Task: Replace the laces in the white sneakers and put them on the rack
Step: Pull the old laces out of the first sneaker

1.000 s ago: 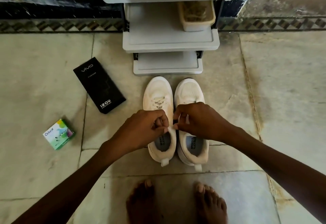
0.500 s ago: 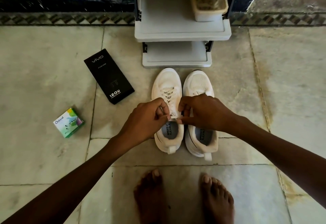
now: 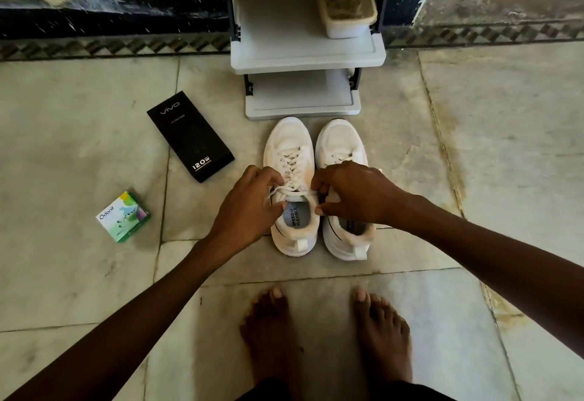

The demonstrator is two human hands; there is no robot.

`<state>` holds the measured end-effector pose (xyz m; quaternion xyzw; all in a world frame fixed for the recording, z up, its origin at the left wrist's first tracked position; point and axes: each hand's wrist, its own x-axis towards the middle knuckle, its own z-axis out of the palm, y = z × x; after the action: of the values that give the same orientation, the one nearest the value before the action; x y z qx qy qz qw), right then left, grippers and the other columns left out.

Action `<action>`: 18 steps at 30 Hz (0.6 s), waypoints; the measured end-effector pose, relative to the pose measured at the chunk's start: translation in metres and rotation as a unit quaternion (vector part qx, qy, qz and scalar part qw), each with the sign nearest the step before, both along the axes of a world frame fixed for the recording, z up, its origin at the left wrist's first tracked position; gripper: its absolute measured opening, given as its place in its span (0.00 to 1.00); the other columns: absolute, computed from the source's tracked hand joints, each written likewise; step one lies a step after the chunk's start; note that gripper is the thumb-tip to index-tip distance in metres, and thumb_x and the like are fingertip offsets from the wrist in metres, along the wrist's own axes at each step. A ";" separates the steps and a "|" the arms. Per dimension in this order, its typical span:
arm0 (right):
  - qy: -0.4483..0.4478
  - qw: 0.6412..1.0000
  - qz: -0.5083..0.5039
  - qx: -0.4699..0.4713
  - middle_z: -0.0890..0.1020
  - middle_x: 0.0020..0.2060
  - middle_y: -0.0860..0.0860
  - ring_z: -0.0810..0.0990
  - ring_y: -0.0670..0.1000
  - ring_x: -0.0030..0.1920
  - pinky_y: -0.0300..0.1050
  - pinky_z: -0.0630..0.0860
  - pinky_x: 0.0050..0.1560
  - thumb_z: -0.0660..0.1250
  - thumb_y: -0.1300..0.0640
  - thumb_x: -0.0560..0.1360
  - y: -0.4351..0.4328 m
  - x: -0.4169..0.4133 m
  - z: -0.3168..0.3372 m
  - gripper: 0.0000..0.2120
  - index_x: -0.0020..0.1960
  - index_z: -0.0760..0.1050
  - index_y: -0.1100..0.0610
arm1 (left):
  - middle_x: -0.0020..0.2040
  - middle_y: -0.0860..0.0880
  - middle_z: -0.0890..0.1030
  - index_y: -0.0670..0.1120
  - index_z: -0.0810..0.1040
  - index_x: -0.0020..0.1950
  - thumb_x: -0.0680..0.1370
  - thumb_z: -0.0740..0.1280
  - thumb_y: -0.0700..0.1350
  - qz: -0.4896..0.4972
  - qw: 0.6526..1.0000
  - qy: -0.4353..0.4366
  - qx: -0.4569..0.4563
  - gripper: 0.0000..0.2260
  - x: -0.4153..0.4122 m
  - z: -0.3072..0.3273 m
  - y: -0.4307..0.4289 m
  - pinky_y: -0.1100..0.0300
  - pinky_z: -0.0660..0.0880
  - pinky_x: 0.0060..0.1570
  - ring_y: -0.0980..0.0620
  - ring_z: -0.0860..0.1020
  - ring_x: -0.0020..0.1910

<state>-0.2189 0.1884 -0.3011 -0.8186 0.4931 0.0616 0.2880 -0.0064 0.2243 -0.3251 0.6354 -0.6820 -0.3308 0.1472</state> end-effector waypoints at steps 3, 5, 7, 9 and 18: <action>0.007 1.000 0.001 -0.026 0.80 0.54 0.45 0.75 0.50 0.57 0.46 0.73 0.46 0.71 0.45 0.73 0.008 0.000 0.002 0.19 0.61 0.75 0.51 | 0.57 0.51 0.73 0.50 0.76 0.57 0.74 0.73 0.45 -0.008 0.999 -0.020 -0.026 0.13 -0.002 0.001 0.003 0.53 0.75 0.53 0.51 0.76 0.55; 0.008 0.999 -0.005 -0.048 0.80 0.54 0.47 0.74 0.52 0.57 0.47 0.73 0.47 0.70 0.46 0.74 0.013 0.002 0.000 0.19 0.61 0.74 0.52 | 0.57 0.50 0.74 0.49 0.77 0.57 0.74 0.73 0.45 -0.007 0.998 -0.041 -0.044 0.13 -0.004 0.001 0.003 0.52 0.74 0.54 0.49 0.75 0.56; 0.011 0.997 -0.015 -0.073 0.80 0.55 0.49 0.74 0.54 0.58 0.49 0.74 0.49 0.69 0.46 0.75 0.019 0.006 0.000 0.19 0.63 0.73 0.53 | 0.58 0.50 0.74 0.48 0.77 0.57 0.74 0.73 0.45 -0.006 0.996 -0.060 -0.058 0.13 -0.006 0.003 0.005 0.54 0.73 0.55 0.48 0.74 0.57; 0.002 0.995 -0.028 -0.094 0.80 0.55 0.50 0.74 0.55 0.58 0.49 0.75 0.49 0.68 0.47 0.76 0.021 0.010 -0.002 0.19 0.64 0.73 0.53 | 0.58 0.50 0.75 0.49 0.77 0.57 0.74 0.73 0.46 -0.007 0.995 -0.074 -0.068 0.13 -0.009 0.005 0.005 0.54 0.71 0.55 0.48 0.74 0.57; -0.038 0.989 -0.041 -0.135 0.80 0.52 0.48 0.80 0.52 0.50 0.43 0.65 0.41 0.68 0.42 0.75 0.012 0.019 -0.014 0.19 0.62 0.72 0.49 | 0.54 0.52 0.77 0.50 0.74 0.55 0.74 0.72 0.45 0.005 0.992 -0.101 -0.075 0.12 -0.018 -0.003 0.001 0.58 0.67 0.52 0.50 0.75 0.55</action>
<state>-0.1999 0.2004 -0.3150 -0.8311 0.5184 -0.0482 0.1957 -0.0239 0.2253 -0.3284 0.6560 -0.7132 -0.2121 0.1264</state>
